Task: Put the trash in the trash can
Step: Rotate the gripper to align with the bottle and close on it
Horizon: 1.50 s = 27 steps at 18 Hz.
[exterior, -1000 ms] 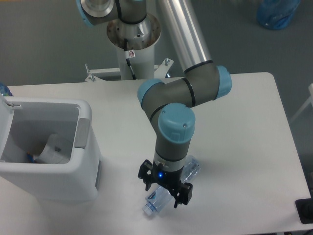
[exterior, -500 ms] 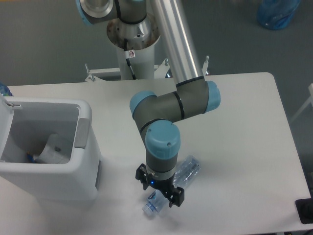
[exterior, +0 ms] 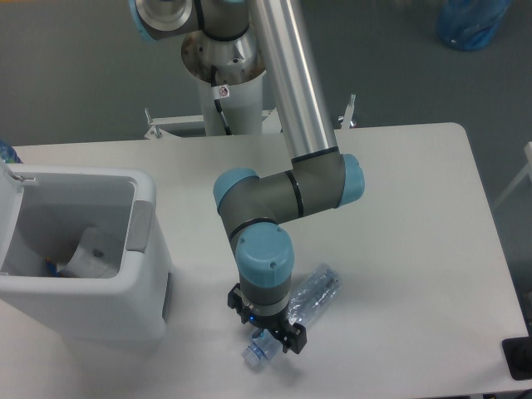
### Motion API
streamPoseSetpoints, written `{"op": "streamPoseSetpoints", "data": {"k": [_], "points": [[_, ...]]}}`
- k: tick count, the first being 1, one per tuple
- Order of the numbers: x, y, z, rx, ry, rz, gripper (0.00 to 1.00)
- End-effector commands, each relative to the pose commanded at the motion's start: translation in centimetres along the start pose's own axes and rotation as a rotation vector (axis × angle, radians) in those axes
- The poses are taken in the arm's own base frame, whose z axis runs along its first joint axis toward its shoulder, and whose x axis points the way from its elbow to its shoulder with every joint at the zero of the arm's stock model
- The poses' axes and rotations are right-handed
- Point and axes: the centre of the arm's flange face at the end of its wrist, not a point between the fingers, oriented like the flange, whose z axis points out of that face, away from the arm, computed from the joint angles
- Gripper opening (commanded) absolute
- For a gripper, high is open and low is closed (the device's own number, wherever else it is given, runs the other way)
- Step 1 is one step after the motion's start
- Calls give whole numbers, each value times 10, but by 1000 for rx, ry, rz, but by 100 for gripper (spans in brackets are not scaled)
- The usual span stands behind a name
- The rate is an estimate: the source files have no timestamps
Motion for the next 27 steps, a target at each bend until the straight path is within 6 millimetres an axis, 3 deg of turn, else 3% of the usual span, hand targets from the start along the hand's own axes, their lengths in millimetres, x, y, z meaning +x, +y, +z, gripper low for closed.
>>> {"op": "streamPoseSetpoints", "data": {"k": [6,11,17,22,27], "points": [[5,-6,13,-30,-11,2,98],[5,-9,14,-34,-18,-26,62],[0,-18,15,-25,-28,-65,59],[-8,-26,-16,22,-63,-64,59],[-39,-29,-65,138,-96,-92,59]]}}
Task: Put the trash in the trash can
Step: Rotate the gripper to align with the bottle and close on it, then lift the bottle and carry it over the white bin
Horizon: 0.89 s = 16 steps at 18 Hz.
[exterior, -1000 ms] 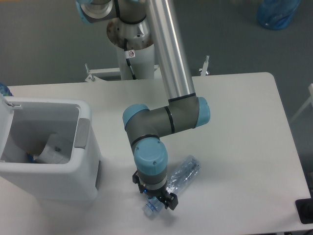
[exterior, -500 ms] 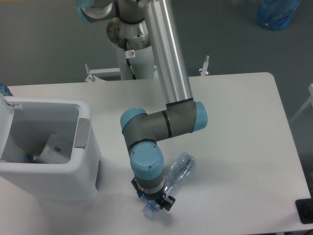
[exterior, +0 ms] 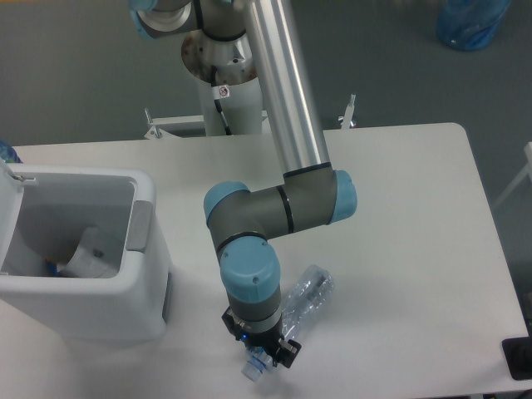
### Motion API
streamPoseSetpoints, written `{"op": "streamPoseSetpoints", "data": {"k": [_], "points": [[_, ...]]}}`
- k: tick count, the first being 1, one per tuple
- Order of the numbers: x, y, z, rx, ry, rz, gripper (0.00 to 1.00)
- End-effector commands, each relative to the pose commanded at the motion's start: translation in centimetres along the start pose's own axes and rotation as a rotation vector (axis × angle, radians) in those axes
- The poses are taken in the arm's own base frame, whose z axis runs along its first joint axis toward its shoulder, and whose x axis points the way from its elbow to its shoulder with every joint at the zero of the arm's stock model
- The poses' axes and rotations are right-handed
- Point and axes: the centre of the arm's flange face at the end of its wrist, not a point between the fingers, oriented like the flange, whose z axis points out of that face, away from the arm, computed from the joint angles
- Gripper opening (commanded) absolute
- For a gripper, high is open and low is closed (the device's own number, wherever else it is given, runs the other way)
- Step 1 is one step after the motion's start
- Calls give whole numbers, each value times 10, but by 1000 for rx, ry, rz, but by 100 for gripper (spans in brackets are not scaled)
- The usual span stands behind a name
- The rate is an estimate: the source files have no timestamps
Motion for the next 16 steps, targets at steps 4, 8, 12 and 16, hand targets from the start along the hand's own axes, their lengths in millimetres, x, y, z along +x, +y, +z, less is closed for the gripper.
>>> {"op": "streamPoseSetpoints", "data": {"k": [4,8,12,16], "points": [[-34,-8,-57,158,-6,-47,59],[-58,-8,-119,313,3,-111,59],[-68,0,-164,458,70,-178,59],[-72,-5,-206,624,197,-274,59]]}}
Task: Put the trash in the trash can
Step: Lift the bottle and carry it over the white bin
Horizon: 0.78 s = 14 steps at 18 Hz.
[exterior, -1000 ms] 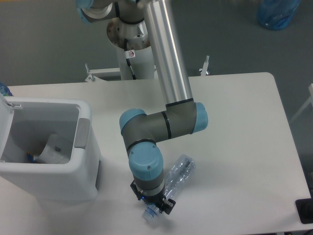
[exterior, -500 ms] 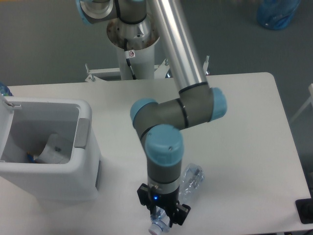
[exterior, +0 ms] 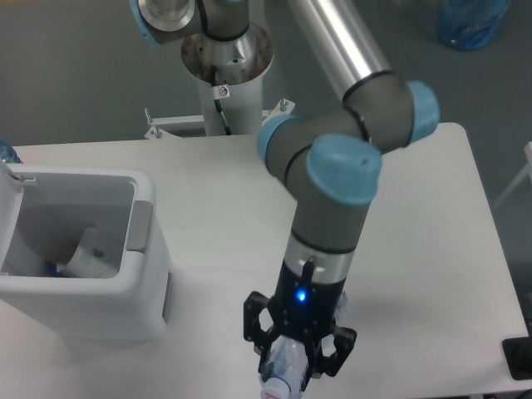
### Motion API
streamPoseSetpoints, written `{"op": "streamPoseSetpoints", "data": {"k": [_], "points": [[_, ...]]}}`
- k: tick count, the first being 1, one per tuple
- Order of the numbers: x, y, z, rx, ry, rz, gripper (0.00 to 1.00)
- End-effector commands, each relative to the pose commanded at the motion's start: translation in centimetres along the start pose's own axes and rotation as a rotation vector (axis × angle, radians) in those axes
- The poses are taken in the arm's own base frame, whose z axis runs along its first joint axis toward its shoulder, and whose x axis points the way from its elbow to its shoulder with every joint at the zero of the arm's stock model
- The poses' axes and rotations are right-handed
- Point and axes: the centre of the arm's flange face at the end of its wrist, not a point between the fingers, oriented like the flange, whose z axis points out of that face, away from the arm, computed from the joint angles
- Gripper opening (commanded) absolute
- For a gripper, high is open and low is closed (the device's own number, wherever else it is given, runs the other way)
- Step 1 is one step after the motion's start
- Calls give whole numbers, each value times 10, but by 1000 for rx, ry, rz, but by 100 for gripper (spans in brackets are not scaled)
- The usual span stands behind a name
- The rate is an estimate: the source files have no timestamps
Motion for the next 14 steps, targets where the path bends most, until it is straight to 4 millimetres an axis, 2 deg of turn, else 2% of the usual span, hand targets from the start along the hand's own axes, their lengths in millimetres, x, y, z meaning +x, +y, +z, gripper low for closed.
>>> {"op": "streamPoseSetpoints", "data": {"k": [2,6,11,14], "points": [[9,-14,-20,61,42,-58,59],[39,-41,-61,141,98,-157,59],[71,-62,-97,212,186,-193,60],[92,-71,-110,230,229,-221,60]]}}
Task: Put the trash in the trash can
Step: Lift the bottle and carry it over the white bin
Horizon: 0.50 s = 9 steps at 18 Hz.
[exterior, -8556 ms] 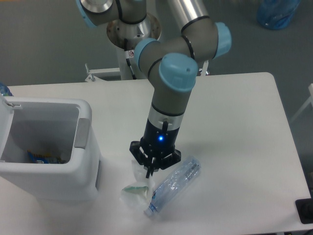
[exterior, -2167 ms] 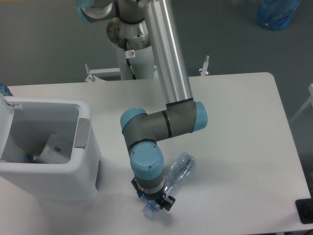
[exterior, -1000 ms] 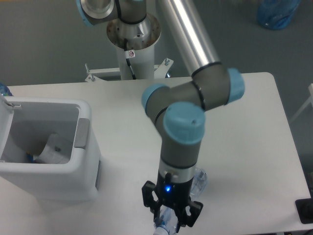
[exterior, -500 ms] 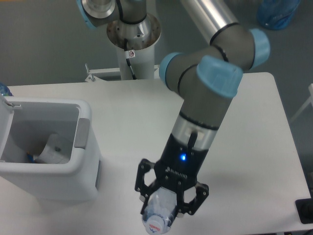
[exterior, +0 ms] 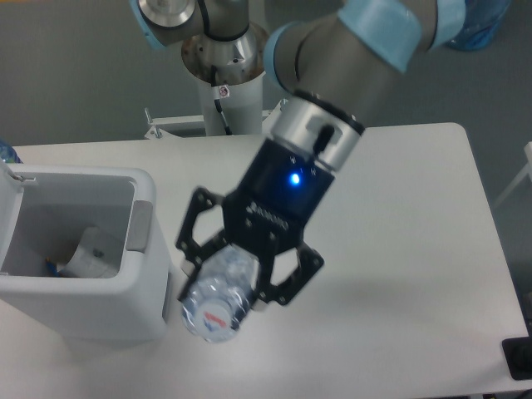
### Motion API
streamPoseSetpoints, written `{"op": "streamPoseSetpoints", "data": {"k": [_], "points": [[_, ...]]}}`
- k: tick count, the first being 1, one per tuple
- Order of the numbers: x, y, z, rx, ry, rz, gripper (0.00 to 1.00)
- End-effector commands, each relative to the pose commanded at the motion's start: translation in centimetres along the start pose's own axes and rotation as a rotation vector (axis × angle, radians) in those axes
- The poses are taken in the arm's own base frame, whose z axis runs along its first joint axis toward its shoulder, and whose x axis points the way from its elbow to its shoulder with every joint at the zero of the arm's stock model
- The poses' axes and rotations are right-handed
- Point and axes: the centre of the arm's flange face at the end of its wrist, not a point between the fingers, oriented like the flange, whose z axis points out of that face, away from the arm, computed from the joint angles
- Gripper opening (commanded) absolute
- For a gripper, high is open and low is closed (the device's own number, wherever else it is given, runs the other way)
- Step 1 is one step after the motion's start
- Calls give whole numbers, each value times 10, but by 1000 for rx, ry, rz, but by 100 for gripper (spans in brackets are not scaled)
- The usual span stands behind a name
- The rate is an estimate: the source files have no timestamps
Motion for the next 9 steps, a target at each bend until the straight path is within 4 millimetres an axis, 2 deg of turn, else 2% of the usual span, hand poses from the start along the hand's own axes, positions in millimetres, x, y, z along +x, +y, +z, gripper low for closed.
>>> {"op": "streamPoseSetpoints", "data": {"k": [2,4,6,9], "points": [[13,2,4,-5,21,-8,60],[35,5,23,-25,55,-14,61],[52,8,31,-36,76,-5,61],[70,22,50,-59,106,8,61]]}}
